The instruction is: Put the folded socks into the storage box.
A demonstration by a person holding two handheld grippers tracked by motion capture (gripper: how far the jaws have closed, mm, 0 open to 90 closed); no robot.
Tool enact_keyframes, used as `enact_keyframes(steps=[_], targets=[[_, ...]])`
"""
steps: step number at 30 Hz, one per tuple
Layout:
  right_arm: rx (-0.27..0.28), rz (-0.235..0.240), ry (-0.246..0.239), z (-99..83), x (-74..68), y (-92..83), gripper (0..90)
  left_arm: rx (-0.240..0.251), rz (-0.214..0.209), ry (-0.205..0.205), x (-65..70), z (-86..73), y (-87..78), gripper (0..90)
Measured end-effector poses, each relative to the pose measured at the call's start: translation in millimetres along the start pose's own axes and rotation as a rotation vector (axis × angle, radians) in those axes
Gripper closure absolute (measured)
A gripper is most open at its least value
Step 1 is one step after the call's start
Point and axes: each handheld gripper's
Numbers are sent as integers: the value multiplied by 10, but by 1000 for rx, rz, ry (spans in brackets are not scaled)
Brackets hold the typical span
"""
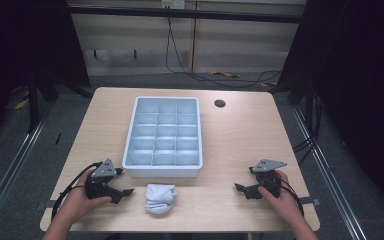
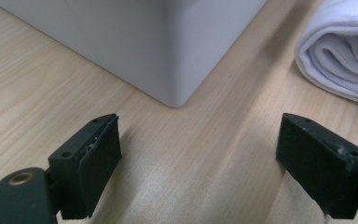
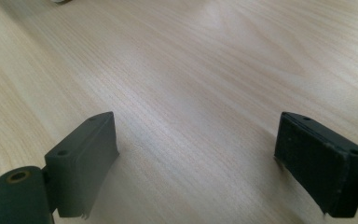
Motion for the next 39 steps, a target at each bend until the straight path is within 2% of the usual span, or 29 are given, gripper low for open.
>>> enact_keyframes(steps=[3,7,11,14,16,19,25,26,28,29,33,37,38,39], targets=[[0,0,1,1,0,0,120,1,1,-2,8,6,5,135],[-1,0,1,1,-1,0,120,-32,1,-3,28,40,-3,153],[-1,0,3,1,-1,0,120,-103,0,0,52,101,-31,166],[-1,-1,4,2,-2,1,120,-142,11,-21,81,132,-53,172],[-1,-1,4,2,-2,1,120,-157,-6,-26,104,151,-63,176],[-1,-1,4,2,-2,1,120,-184,-23,-2,159,218,-83,179],[-1,-1,4,2,-2,1,120,-182,-47,-18,237,334,-146,211],[-1,-1,4,2,-2,1,120,-196,-54,-2,239,343,-155,211],[-1,-1,4,2,-2,1,120,-205,-66,-5,269,356,-159,211],[-1,-1,4,1,-2,1,120,-224,-77,13,272,365,-169,212],[-1,-1,4,2,-2,1,120,-247,-99,33,295,381,-173,211],[-1,-1,4,2,-2,1,120,-283,-115,34,288,428,-169,215],[-1,-1,4,2,-2,1,120,-306,-125,39,279,457,-178,219],[-1,-1,4,2,-2,1,120,-312,-133,24,284,473,-180,226]])
Point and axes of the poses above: each handheld gripper's, and its own axes: y roughly forward along the jaws, z roughly out of its top, x roughly to its right, and after that the axes turned 4 degrees about -z, right-handed
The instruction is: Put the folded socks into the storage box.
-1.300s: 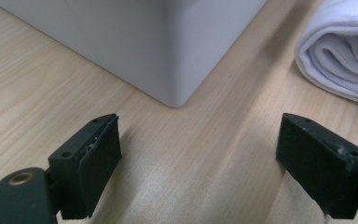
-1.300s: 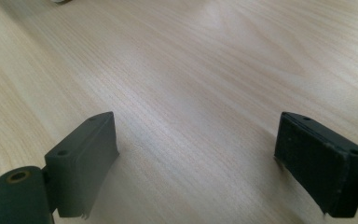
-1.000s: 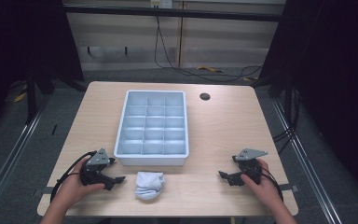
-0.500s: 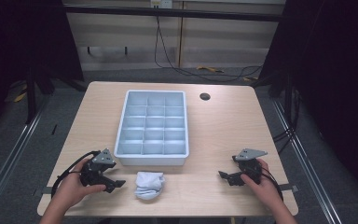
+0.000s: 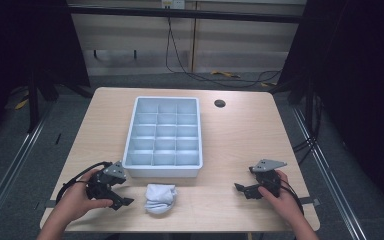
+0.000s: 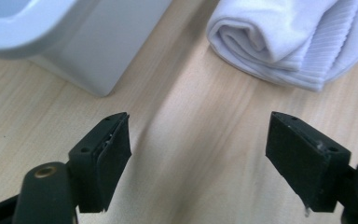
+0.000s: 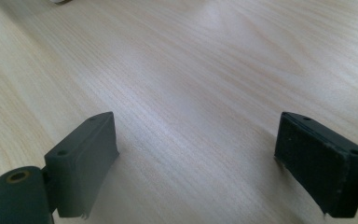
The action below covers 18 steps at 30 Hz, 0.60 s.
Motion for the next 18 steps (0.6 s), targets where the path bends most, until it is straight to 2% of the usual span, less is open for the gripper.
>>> enact_keyframes(steps=[2,5,8,18], targets=[[0,0,0,0,0,0,120,-32,-23,-4,-8,47,-21,230],[0,0,0,0,0,0,120,-124,-53,-8,8,130,-21,229],[0,0,0,0,0,0,120,-120,-63,7,45,176,-10,229],[0,0,0,0,0,0,120,-119,-61,37,113,316,-21,205]])
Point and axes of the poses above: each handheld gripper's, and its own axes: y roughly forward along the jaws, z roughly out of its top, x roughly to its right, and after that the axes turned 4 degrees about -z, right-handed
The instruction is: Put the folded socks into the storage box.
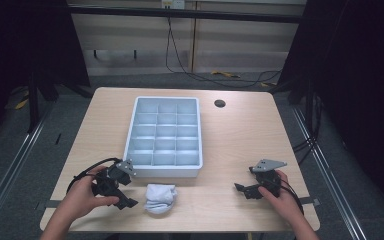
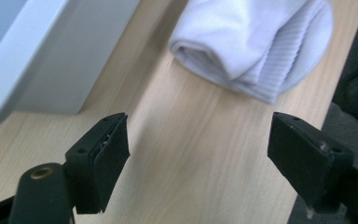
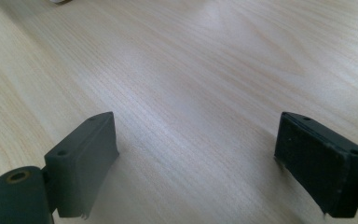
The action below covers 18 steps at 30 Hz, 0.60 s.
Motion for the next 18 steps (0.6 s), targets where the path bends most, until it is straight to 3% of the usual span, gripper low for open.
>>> enact_keyframes(steps=[2,8,18], targets=[[0,0,0,0,0,0,120,-13,-3,34,31,45,5,214],[0,0,0,0,0,0,120,-23,-29,86,129,178,9,215],[0,0,0,0,0,0,120,-55,-42,142,268,381,53,219]])
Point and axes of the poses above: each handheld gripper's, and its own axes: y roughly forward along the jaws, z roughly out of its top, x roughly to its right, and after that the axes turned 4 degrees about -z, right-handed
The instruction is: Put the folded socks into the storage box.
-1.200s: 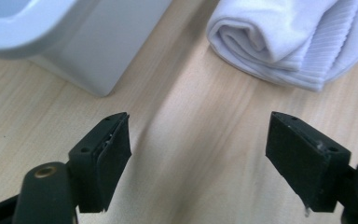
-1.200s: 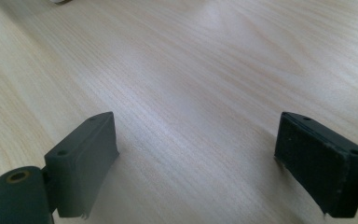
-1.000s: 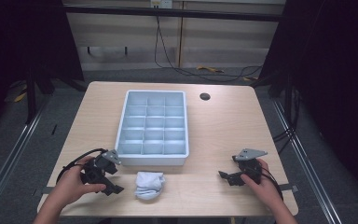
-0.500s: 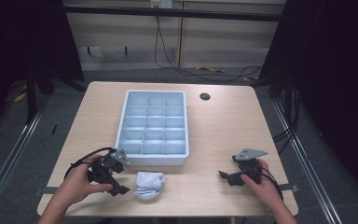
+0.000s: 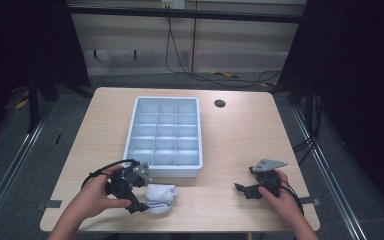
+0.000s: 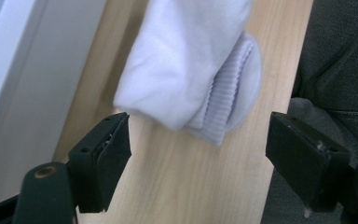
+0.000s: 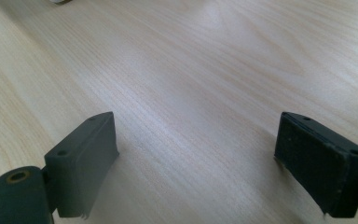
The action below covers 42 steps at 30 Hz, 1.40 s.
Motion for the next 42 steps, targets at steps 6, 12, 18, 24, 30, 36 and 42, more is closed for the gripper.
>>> enact_keyframes(steps=[6,12,18,24,30,36,42], targets=[[0,0,0,0,0,0,120,-33,-12,38,56,112,98,227],[0,0,0,0,0,0,120,-61,-26,55,70,182,181,266],[0,0,0,0,0,0,120,-71,-32,77,102,244,236,301],[0,0,0,0,0,0,120,-92,-41,101,101,282,318,328],[0,0,0,0,0,0,120,-134,-35,107,93,296,376,415],[0,0,-1,-1,0,0,120,-179,-28,107,85,340,404,526],[0,0,-1,-1,0,0,120,-151,-24,39,79,324,413,663]])
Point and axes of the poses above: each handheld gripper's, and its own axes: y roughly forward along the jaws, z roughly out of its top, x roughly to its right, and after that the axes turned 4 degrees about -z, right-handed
